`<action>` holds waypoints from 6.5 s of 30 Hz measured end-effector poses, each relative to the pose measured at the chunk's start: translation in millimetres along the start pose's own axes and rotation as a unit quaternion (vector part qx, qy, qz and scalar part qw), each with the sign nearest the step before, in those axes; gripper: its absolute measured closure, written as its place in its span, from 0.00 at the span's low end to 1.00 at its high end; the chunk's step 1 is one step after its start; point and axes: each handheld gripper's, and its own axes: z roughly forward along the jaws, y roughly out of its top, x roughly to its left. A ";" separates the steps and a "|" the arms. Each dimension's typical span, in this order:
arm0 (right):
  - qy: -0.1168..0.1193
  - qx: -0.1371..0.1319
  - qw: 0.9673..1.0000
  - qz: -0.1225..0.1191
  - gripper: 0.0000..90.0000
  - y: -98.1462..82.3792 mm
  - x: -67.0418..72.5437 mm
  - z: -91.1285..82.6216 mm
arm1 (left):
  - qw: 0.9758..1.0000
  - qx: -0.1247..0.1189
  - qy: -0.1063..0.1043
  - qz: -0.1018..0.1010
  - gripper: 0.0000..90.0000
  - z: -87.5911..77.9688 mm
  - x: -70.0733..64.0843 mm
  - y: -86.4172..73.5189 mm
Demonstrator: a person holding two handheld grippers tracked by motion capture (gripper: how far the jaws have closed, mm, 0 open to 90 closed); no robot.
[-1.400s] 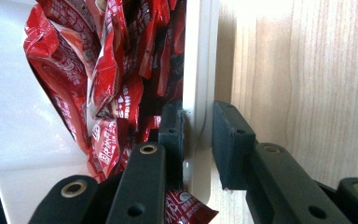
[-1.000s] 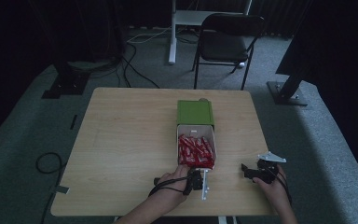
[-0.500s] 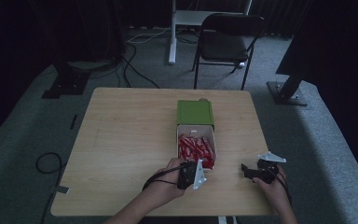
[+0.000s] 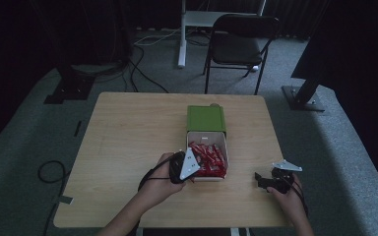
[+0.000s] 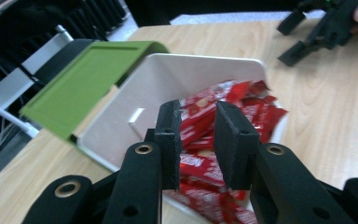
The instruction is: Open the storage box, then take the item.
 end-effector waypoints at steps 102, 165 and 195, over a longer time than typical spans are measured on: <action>0.004 0.000 1.000 -0.007 0.13 0.5 -0.6 0.8 | 0.870 0.190 0.223 -0.396 0.11 -82.7 70.7 -238.1; 0.014 -0.043 0.999 -0.004 0.14 60.8 24.8 -38.7 | 0.875 0.198 0.209 -0.390 0.03 -78.4 72.1 -237.0; 0.099 -0.074 0.988 -0.090 0.16 119.0 87.0 -43.6 | 0.874 0.197 0.210 -0.391 0.03 -78.1 72.0 -236.9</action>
